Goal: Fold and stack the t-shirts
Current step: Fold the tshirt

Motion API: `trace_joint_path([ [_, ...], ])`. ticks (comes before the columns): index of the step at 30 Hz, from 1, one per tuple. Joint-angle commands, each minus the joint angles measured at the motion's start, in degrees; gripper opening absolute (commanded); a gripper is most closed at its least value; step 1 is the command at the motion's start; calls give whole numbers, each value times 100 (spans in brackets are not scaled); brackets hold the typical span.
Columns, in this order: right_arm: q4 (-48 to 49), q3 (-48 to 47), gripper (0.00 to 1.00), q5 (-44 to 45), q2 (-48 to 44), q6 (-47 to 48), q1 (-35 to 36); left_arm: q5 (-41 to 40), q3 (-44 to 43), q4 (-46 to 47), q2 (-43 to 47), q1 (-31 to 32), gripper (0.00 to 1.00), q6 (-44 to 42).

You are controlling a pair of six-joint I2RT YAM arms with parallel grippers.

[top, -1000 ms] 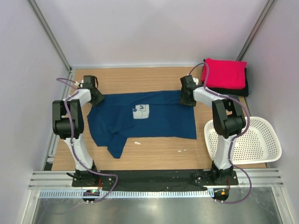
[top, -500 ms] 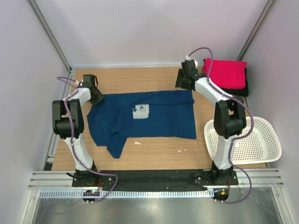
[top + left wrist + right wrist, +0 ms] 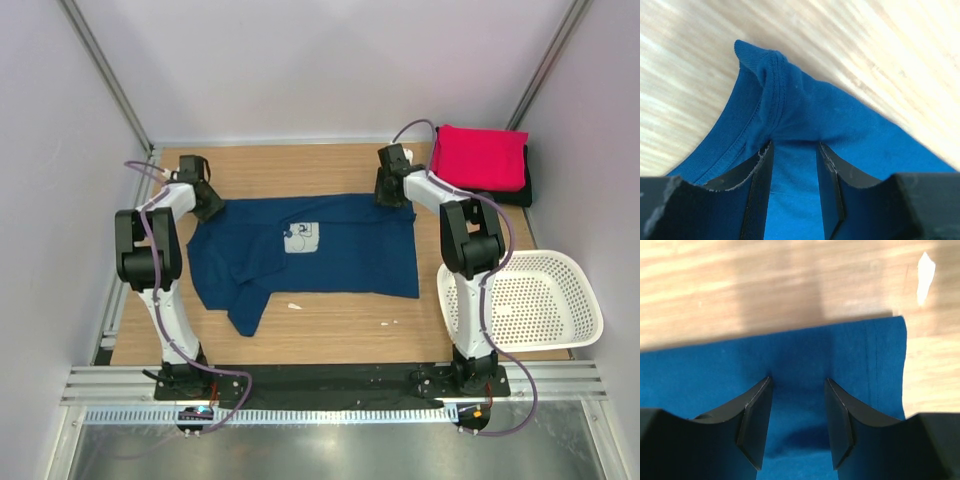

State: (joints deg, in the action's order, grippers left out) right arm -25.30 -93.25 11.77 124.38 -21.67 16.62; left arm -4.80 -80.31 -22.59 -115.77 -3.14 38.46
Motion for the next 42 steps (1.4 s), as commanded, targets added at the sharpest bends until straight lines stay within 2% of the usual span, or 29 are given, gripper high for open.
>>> trace_joint_path([
  [1,-133,-404,51,167,419,110,-98,58,-309,-79,-279,-47,41,-40],
  [8,-265,-1405,52,45,1193,277,-352,93,-1179,-360,-1008,-64,41,-40],
  [12,-562,-2292,52,-130,1484,488,-379,277,-1566,-439,-1098,-64,41,-154],
  [17,-643,-2444,56,-833,818,620,-379,778,-1514,-527,-255,-64,48,-514],
  [19,-608,-2330,62,-1070,186,594,-370,901,-1479,-606,395,-64,59,-629],
  [21,-564,-1988,66,-1107,-567,541,-362,971,-1242,-808,912,-64,66,-603],
  [23,-511,-1332,77,-1098,-1071,375,-370,1025,-795,-817,1800,-55,68,-393],
  [24,-494,-1057,80,-1107,-1361,278,-362,1025,-175,-826,2108,-55,69,-226],
  [26,-511,-164,81,-1028,-2073,16,-361,920,513,-817,3031,-38,69,239],
  [27,-520,181,81,-993,-2293,-73,-361,850,1326,-817,3303,-38,68,389],
  [30,-476,1517,81,-983,-3111,-415,-361,525,2681,-826,4384,-29,66,856],
  [32,-432,2394,80,-949,-3689,-583,-353,252,3195,-948,4981,-38,64,1075],
  [36,-397,3330,79,-1097,-4333,-830,-344,189,4022,-914,5449,-55,59,1357],
  [39,-432,3577,78,-1361,-4439,-839,-143,400,4331,-668,5346,-55,56,1384],
  [42,-493,3577,77,-1213,-4379,-821,322,357,4428,-501,5126,-55,53,1314],
])
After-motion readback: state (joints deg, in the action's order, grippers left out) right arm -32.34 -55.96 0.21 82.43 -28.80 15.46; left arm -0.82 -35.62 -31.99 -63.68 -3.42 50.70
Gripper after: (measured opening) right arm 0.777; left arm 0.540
